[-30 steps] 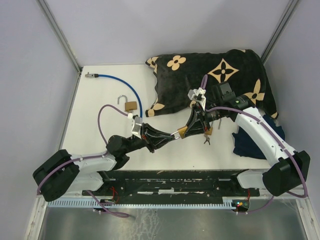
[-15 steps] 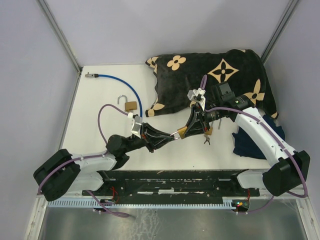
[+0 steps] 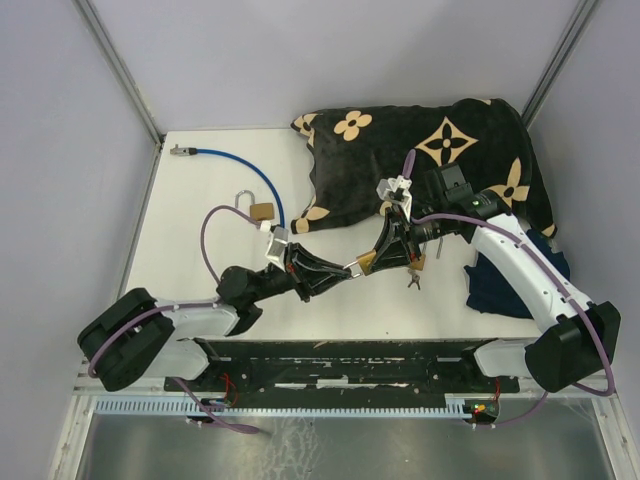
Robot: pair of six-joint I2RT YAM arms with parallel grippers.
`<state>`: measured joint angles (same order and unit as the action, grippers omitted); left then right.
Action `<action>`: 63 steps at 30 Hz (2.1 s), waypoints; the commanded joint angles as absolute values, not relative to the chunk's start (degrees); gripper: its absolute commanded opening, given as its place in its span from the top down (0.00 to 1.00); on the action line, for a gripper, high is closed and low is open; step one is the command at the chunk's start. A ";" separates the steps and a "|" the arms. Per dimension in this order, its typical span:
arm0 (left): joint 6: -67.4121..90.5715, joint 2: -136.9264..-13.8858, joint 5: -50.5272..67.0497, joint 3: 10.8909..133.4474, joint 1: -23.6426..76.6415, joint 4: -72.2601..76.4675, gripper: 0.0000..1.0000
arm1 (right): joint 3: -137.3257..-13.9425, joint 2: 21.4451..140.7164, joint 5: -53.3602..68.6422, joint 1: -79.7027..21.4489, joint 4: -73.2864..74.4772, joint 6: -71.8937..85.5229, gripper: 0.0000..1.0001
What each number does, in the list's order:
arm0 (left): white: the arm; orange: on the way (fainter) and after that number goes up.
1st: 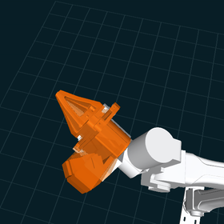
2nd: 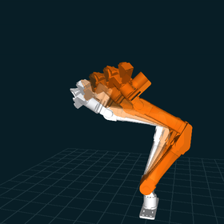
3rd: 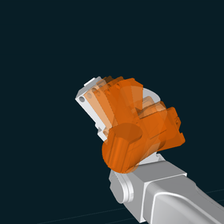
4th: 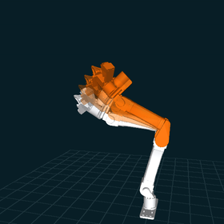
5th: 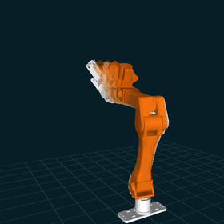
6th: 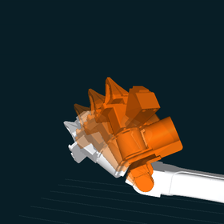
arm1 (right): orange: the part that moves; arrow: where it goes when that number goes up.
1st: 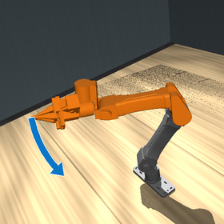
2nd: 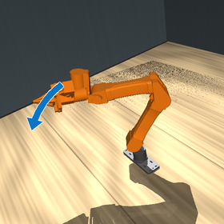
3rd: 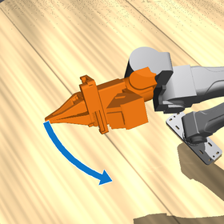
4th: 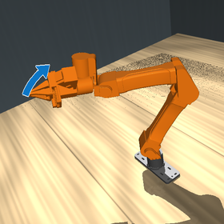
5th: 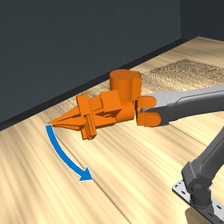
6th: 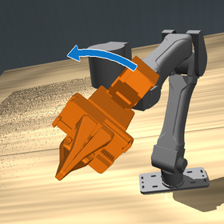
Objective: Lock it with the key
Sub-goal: Lock the lock.
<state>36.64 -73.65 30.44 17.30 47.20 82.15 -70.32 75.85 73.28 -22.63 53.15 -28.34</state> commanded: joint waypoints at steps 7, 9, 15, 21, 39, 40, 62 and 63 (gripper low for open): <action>45.17 -78.18 31.28 21.62 47.89 94.48 0.97 | -68.06 75.67 76.45 -23.01 44.00 -24.53 0.98; 44.04 -77.86 30.29 21.51 48.07 94.49 0.97 | -67.96 76.00 77.88 -23.14 43.78 -23.96 0.98; 38.35 -76.11 27.58 21.27 48.33 90.42 0.97 | -68.11 76.07 80.62 -23.75 44.08 -23.26 0.98; 38.52 -78.67 29.21 24.87 50.47 90.35 0.97 | -66.41 76.03 78.41 -25.17 38.87 -18.72 0.98; 34.37 -82.16 22.72 27.39 53.36 91.38 0.97 | -61.94 77.65 78.43 -30.62 27.86 -9.53 0.98; 34.49 -82.02 22.99 27.60 53.35 91.56 0.97 | -61.81 77.74 78.56 -30.71 27.15 -8.93 0.98; 32.91 -65.74 22.64 17.93 47.84 74.14 0.30 | -65.36 77.77 82.16 -22.16 34.08 -12.71 0.98; 31.49 -63.96 22.26 17.77 47.63 71.01 0.28 | -65.38 77.79 82.08 -22.13 34.30 -13.01 0.98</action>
<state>38.13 -69.71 23.99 18.35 48.23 79.99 -62.46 77.82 79.15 -21.93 32.95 -10.07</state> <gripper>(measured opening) 0.682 0.269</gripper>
